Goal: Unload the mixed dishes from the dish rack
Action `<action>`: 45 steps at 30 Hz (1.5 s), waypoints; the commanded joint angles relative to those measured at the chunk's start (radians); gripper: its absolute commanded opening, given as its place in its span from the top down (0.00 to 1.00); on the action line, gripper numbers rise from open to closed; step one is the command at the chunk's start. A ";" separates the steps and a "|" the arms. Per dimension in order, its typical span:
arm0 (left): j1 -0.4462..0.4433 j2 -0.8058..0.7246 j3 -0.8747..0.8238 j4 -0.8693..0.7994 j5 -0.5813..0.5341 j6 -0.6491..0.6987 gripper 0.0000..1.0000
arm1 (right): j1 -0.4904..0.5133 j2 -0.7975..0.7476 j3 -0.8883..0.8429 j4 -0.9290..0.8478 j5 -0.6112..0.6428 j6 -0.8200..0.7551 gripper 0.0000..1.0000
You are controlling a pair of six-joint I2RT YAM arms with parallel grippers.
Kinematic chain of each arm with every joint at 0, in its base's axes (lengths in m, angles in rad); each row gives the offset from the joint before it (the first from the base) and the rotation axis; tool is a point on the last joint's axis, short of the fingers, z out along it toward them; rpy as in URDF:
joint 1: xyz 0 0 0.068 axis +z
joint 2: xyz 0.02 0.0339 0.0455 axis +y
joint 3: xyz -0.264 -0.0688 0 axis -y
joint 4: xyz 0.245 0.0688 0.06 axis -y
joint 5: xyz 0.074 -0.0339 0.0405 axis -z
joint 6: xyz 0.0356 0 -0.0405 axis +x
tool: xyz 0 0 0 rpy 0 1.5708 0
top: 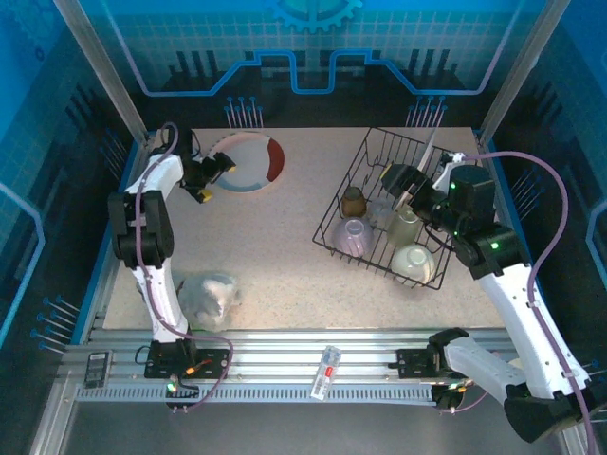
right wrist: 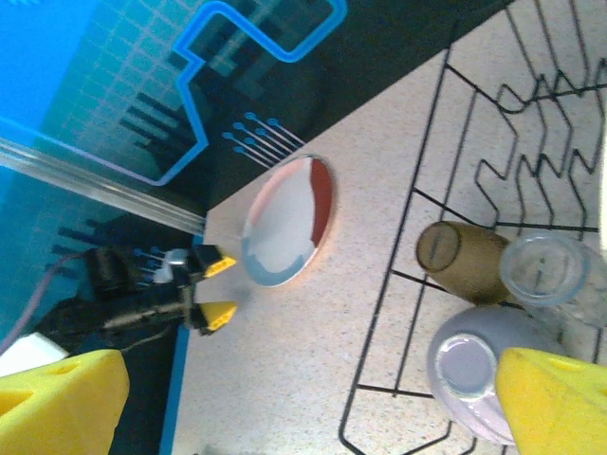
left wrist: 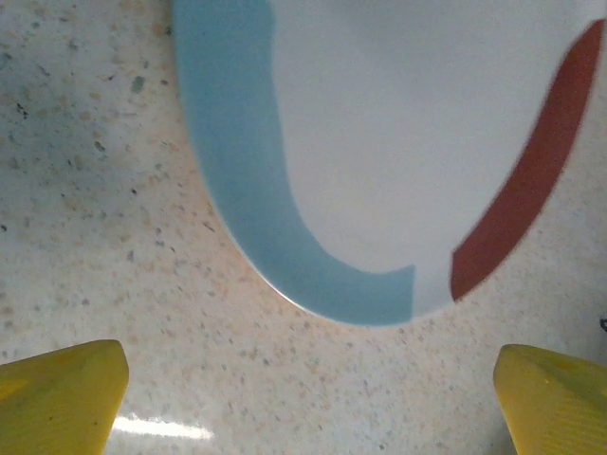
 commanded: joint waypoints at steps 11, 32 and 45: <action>-0.219 -0.348 -0.054 0.056 0.041 0.035 0.01 | 0.011 0.035 0.160 -0.386 0.228 0.026 0.00; -0.757 -0.712 -0.229 0.032 -0.154 0.176 0.01 | 0.003 0.249 0.370 -0.648 0.485 -0.061 0.00; -0.842 -0.954 -0.432 0.061 -0.087 0.287 0.01 | 0.082 0.716 0.837 -0.887 0.675 0.085 0.10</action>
